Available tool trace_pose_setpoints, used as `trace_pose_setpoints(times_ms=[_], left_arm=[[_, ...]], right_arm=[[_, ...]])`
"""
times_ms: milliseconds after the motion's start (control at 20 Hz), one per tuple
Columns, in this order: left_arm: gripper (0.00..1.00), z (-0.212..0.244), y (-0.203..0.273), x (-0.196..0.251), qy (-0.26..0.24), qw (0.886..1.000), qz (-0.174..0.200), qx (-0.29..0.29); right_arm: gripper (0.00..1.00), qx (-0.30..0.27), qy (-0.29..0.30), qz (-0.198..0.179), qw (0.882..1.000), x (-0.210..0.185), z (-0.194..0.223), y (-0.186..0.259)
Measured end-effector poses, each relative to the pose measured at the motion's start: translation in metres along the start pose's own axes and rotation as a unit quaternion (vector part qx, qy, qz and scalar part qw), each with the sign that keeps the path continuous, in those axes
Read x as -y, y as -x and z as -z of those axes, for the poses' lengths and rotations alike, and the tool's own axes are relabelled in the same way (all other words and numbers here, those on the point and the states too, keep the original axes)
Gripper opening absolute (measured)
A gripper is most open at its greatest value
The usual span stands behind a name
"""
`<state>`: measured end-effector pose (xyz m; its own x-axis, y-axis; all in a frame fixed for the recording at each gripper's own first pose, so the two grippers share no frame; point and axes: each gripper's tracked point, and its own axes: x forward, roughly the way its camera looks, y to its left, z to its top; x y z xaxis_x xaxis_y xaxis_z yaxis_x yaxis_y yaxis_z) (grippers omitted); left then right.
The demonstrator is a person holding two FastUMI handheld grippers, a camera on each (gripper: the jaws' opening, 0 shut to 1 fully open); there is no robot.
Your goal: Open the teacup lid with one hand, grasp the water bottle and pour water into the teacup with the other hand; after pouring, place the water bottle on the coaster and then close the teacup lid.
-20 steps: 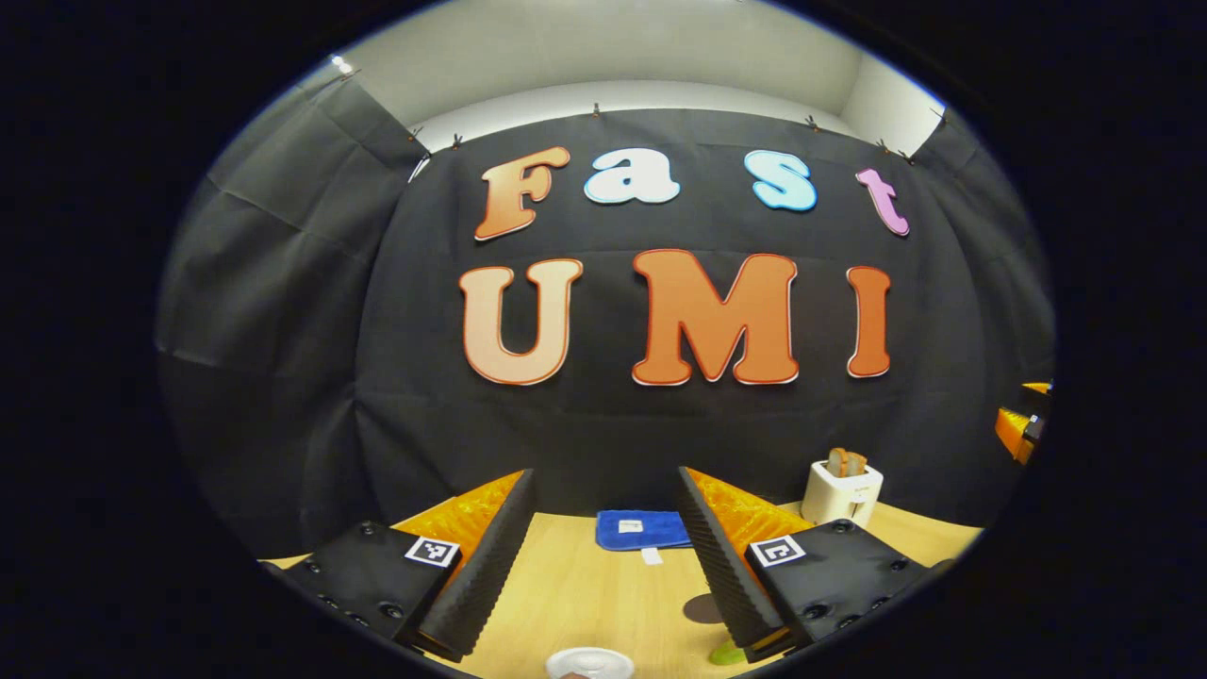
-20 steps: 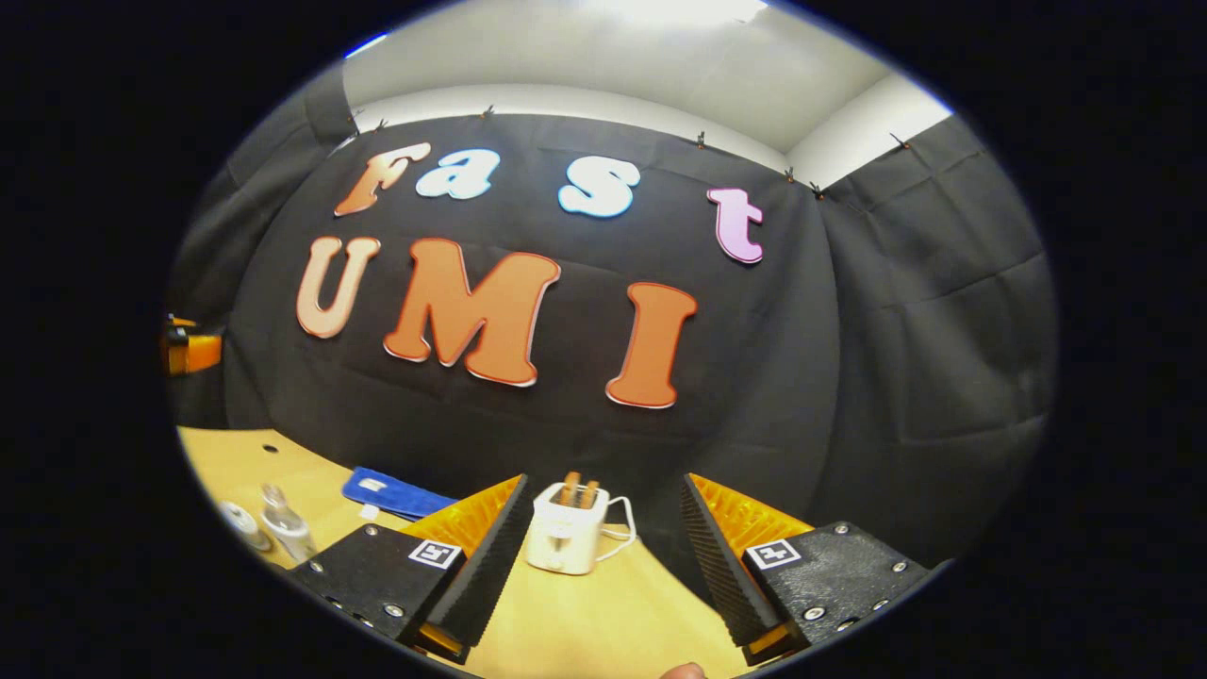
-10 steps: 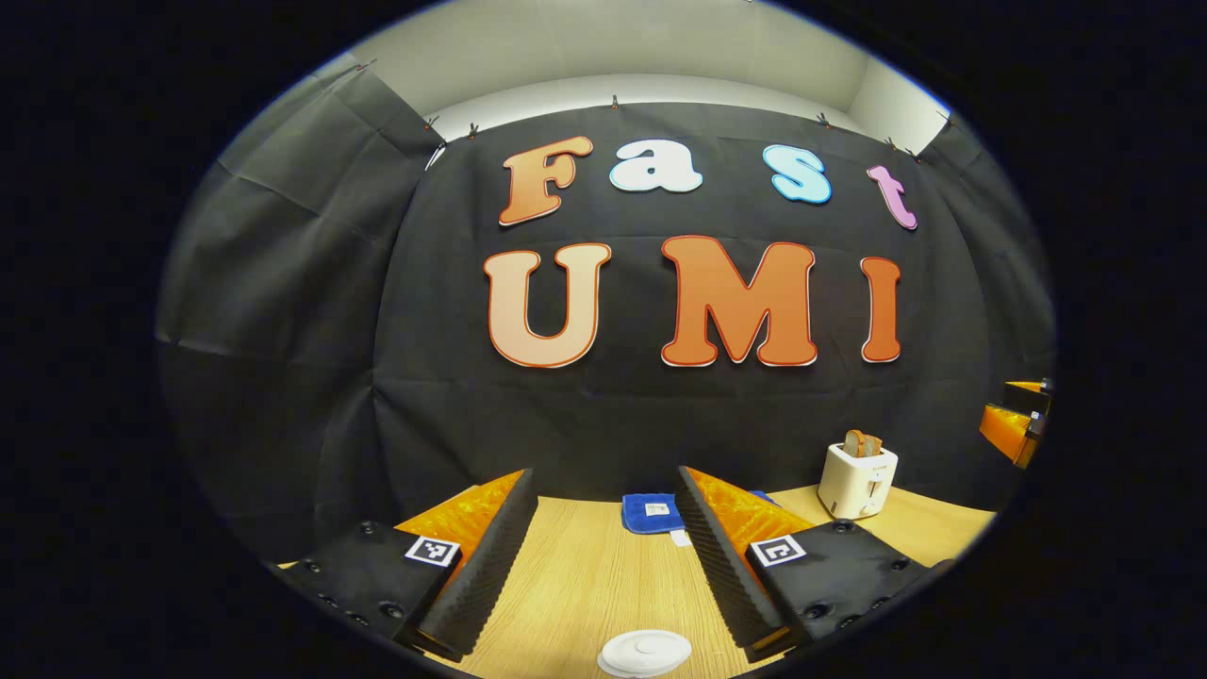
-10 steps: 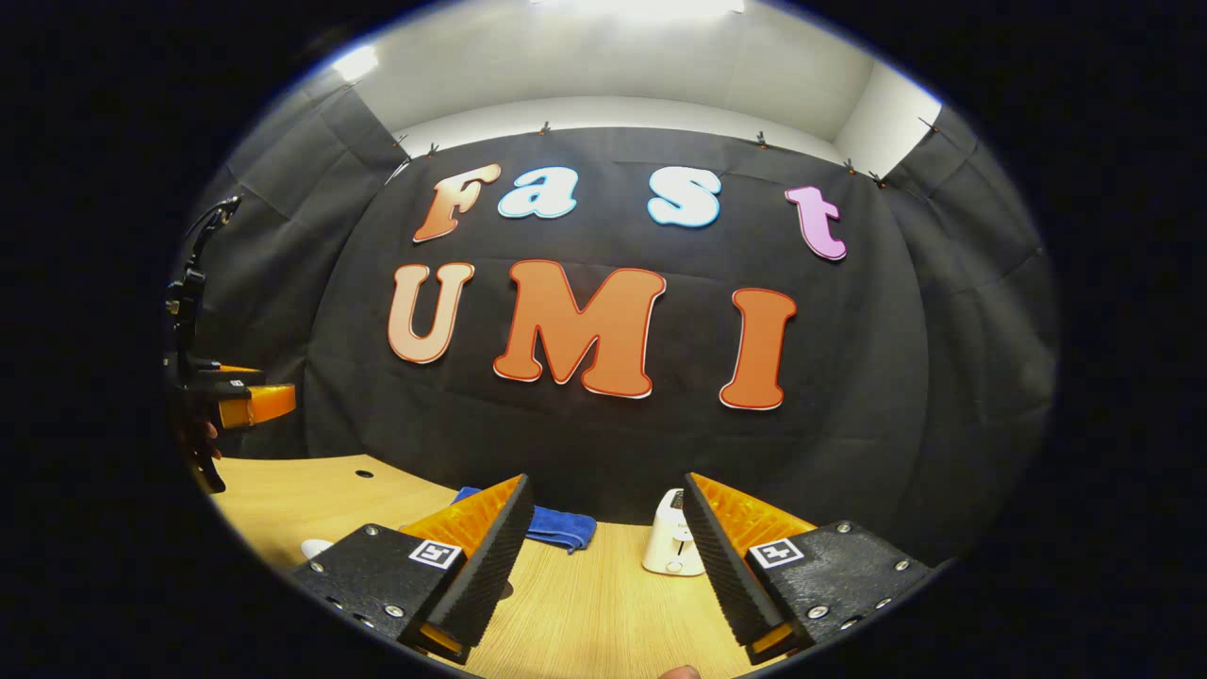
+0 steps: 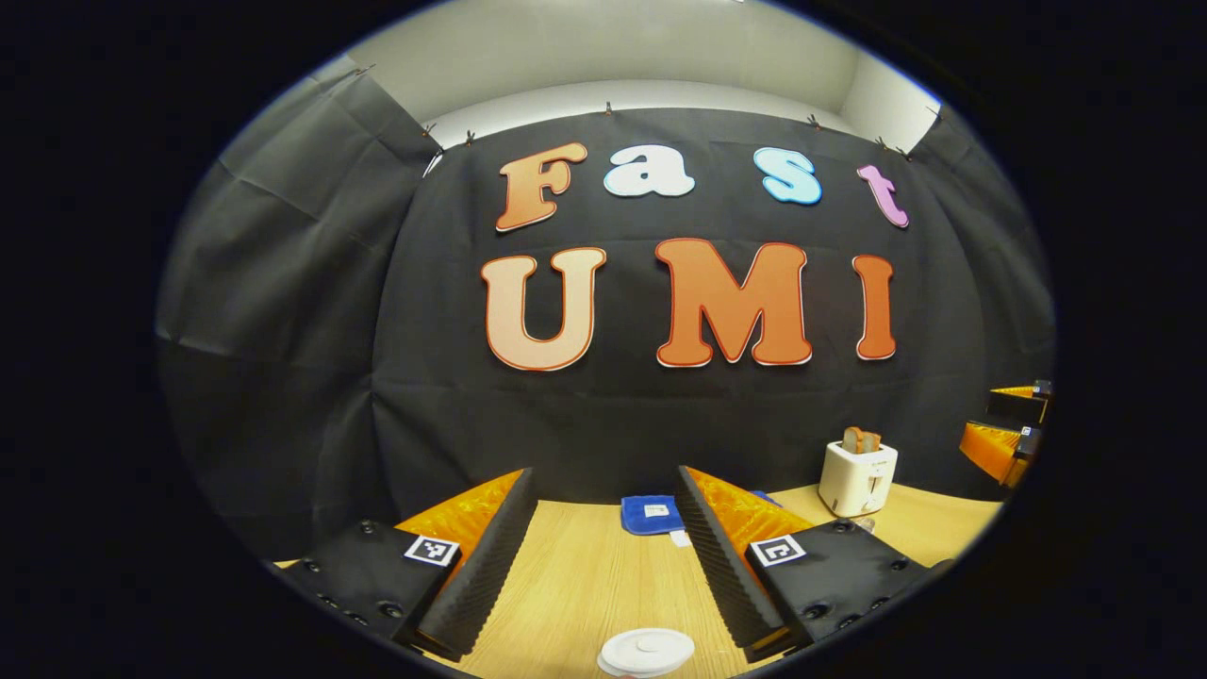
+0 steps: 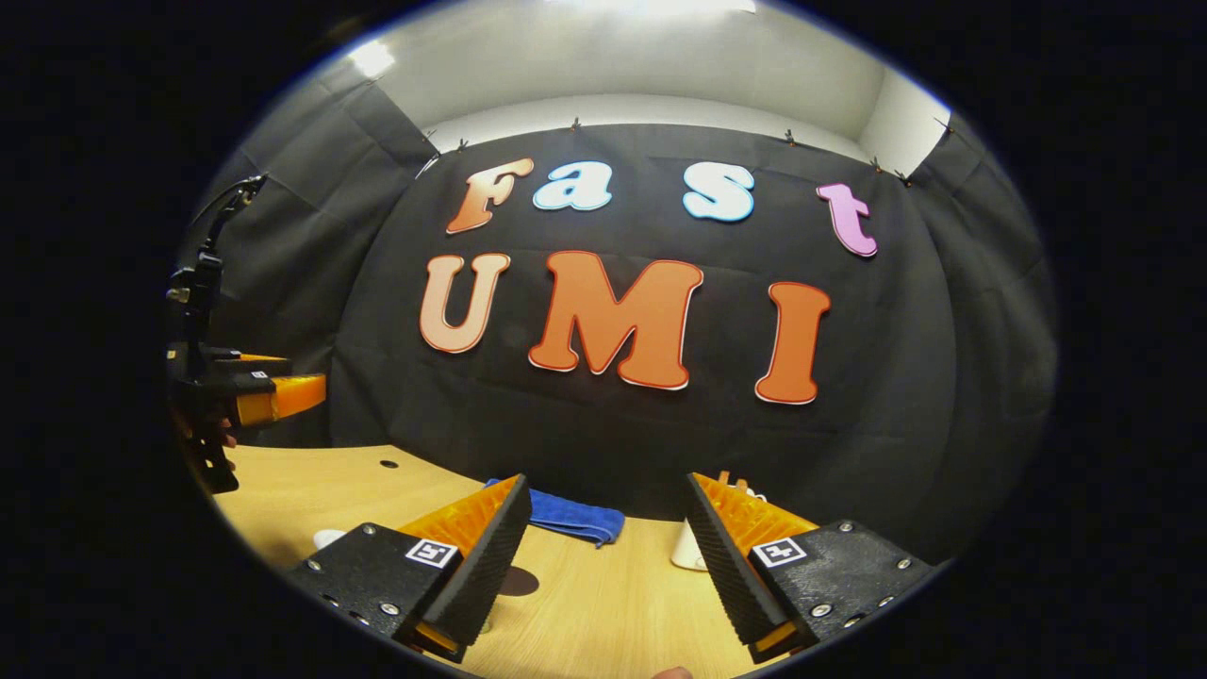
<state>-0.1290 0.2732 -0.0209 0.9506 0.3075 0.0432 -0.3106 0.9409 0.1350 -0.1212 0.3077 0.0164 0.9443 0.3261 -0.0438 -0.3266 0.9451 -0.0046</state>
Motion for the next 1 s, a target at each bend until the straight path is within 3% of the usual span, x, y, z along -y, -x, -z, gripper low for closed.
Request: trace_pose_setpoints(times_ms=[1000], left_arm=[[0.96, 0.137, 0.009, 0.029, 0.006, 0.988, 0.066, -0.136]], right_arm=[[0.98, -0.063, -0.014, -0.042, 0.997, -0.039, 0.071, 0.003]])
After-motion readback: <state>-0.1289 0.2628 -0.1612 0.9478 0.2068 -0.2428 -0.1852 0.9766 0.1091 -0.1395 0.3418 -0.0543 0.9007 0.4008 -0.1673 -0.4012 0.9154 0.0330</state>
